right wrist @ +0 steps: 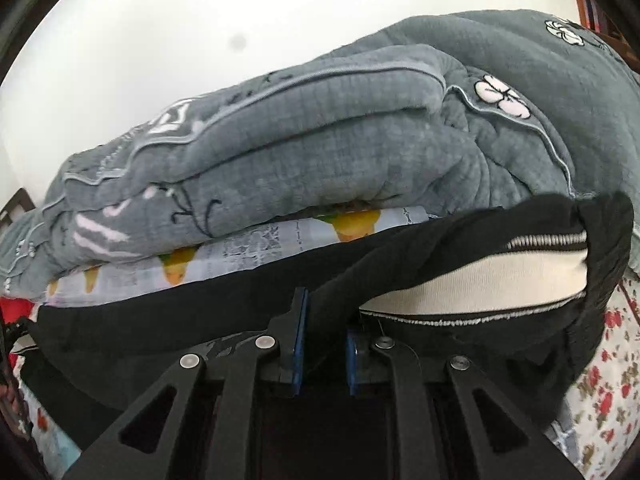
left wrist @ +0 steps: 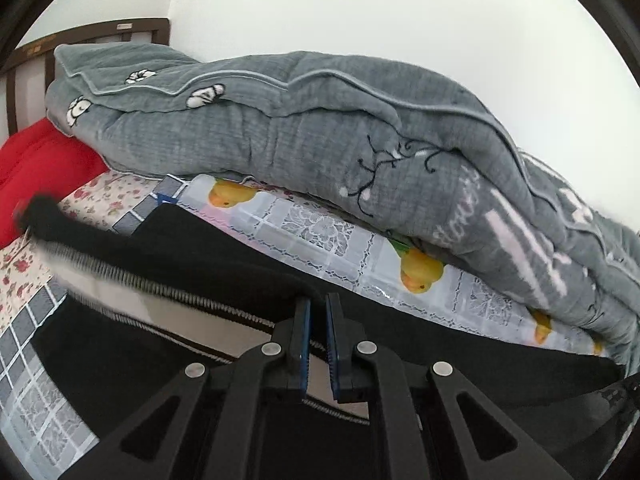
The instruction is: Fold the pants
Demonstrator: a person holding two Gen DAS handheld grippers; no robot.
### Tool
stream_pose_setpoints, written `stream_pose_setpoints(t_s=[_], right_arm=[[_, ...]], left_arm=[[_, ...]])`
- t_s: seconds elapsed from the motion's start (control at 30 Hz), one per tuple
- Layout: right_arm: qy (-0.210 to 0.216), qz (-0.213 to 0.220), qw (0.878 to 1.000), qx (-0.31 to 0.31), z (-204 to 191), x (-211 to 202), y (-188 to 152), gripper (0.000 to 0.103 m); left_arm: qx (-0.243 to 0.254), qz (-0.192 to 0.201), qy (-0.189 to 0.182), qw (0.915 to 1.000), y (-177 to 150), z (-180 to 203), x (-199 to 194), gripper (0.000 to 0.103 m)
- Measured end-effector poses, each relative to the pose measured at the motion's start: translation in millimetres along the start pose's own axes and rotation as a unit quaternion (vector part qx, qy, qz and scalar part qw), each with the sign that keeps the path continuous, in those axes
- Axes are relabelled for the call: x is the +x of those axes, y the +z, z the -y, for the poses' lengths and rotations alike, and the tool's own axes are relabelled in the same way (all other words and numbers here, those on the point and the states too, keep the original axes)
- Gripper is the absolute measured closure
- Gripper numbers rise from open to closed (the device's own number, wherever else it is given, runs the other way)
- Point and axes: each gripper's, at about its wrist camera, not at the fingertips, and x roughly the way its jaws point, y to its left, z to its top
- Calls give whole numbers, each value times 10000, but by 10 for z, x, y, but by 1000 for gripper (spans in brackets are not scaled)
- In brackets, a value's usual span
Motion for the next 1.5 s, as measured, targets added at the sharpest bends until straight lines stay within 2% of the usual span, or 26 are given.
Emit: stream_pose_setpoints(t_s=[0.03,0.1,0.17,0.23,0.3,0.37,0.47,0.63,0.8,0.93,1.03,1.13,1.23,1.3,1.33,1.37,1.43,1.5], right_arm=[[-23,-10,10000,9,-1,39,-11,86],[4,-65,9999,84,11,109,-40,83],[201,-260,9993,163,16,126,-79,75],[557,-420,9975,119,-9,57,-147,74],[777,-394,9961,-128,-71,-101,-261,68],[690,-196,9965,-421,-141,-349,-449,52],[621,-57,9953,-737,-193,-666,-709,51],[265,-68,9943,-1034,-84,-1001,-1098,46],[346,-567,9971,-364,340,-1010,-1395,45],[564,-939,9930,442,632,-833,-1513,45],[669,-855,9913,743,680,-772,-1483,45],[791,-903,9878,992,692,-594,-1391,45],[676,-886,9868,1178,680,-396,-1270,48],[599,-898,9861,1263,679,-278,-1205,59],[593,-918,9847,1358,684,-191,-1157,64],[633,-941,9828,1458,698,-126,-1117,68],[678,-983,9801,1588,716,-48,-1070,79],[661,-955,9812,1544,707,-15,-1022,88]], left_arm=[[0,-21,20,10000,-6,10,24,93],[-11,-174,-49,9998,-16,11,38,80],[59,-356,-241,9991,-46,14,-17,42],[169,-140,-411,9989,-127,2,-223,32],[356,42,-431,9984,-219,-5,-439,28],[473,-64,-445,9979,-334,-42,-596,21],[467,-414,-616,9961,-591,-175,-761,21],[192,-1010,-584,9930,-1096,-539,-911,21],[-484,-1402,-941,9845,-1333,-902,-883,22],[-989,-1428,-1188,9776,-1292,-979,-796,23],[-1193,-1490,-1309,9728,-1238,-932,-629,24],[-1213,-1443,-1073,9762,-1120,-871,-450,38],[-1521,-1428,-1019,9727,-983,-921,-253,42],[-1737,-1447,-979,9692,-921,-953,-140,53],[-1818,-1423,-913,9687,-891,-965,-91,64],[-1851,-1414,-824,9690,-874,-981,-49,81],[-1820,-1463,-765,9693,-861,-1000,1,90],[-1743,-1330,-765,9727,-859,-1000,-101,91]])
